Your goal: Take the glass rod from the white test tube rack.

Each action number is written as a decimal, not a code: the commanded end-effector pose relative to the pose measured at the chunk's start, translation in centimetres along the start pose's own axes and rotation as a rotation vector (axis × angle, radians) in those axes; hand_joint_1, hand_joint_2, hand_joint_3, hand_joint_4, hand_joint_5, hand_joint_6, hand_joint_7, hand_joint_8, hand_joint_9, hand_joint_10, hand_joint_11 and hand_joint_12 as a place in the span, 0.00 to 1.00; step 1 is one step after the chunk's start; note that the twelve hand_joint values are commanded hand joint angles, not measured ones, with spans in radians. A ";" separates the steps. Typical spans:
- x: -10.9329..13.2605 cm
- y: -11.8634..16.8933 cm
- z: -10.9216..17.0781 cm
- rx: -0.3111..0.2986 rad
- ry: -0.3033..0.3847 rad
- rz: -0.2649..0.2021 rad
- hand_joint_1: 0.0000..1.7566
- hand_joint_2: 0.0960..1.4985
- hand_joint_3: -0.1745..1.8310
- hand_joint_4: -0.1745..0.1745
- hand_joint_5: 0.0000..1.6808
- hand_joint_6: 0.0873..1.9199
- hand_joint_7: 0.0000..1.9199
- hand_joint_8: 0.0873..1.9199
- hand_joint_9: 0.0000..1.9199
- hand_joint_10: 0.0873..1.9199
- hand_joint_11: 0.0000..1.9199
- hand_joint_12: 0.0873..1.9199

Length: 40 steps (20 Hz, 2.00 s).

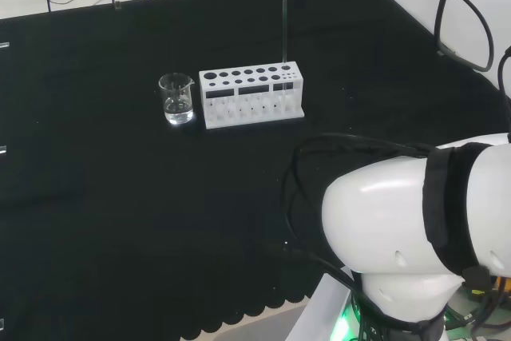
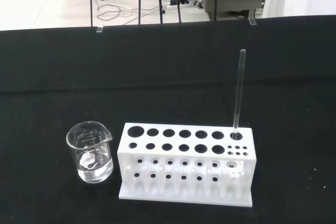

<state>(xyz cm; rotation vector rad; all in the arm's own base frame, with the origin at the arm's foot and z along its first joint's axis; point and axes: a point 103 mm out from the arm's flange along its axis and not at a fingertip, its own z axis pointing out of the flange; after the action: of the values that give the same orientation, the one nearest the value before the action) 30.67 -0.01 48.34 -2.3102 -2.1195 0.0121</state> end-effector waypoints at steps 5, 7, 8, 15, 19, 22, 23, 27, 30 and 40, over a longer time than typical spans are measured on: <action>0.1 0.5 0.4 -0.001 -0.013 0.004 0.40 0.49 0.39 0.25 0.00 0.00 0.00 0.00 0.00 0.00 0.00 0.26; 0.0 0.6 0.5 0.000 -0.014 0.005 0.40 0.49 0.38 0.25 0.00 0.00 0.00 0.00 0.00 0.00 0.00 0.26; 0.0 0.6 0.5 0.000 -0.014 0.005 0.39 0.50 0.38 0.25 0.00 0.00 0.00 0.00 0.00 0.00 0.00 0.26; -0.6 1.7 0.6 0.019 -0.020 0.016 0.39 0.51 0.37 0.26 0.00 0.00 0.00 0.00 0.00 0.03 0.00 0.29; -1.7 3.2 0.3 0.026 -0.038 0.033 0.39 0.51 0.36 0.26 0.00 0.00 0.00 0.00 0.00 0.05 0.00 0.32; -2.8 4.3 0.0 0.017 -0.020 0.048 0.39 0.51 0.36 0.26 0.00 0.00 0.00 0.00 0.00 0.06 0.00 0.33; -3.1 4.8 0.0 0.018 -0.014 0.051 0.38 0.51 0.36 0.26 0.00 0.00 0.00 0.00 0.00 0.06 0.00 0.33; -4.4 6.9 0.0 0.023 0.004 0.067 0.38 0.52 0.36 0.27 0.00 0.00 0.00 0.00 0.00 0.06 0.00 0.33; -5.3 8.8 0.7 0.032 0.005 0.074 0.38 0.52 0.36 0.27 0.00 0.00 0.01 0.00 0.00 0.07 0.00 0.34; -9.6 15.7 3.2 0.073 0.019 0.097 0.38 0.52 0.36 0.27 0.00 0.00 0.02 0.00 0.00 0.19 0.00 0.46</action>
<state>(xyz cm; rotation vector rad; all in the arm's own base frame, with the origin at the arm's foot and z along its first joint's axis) 41.41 -7.15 45.67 -2.3417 -1.9883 0.0864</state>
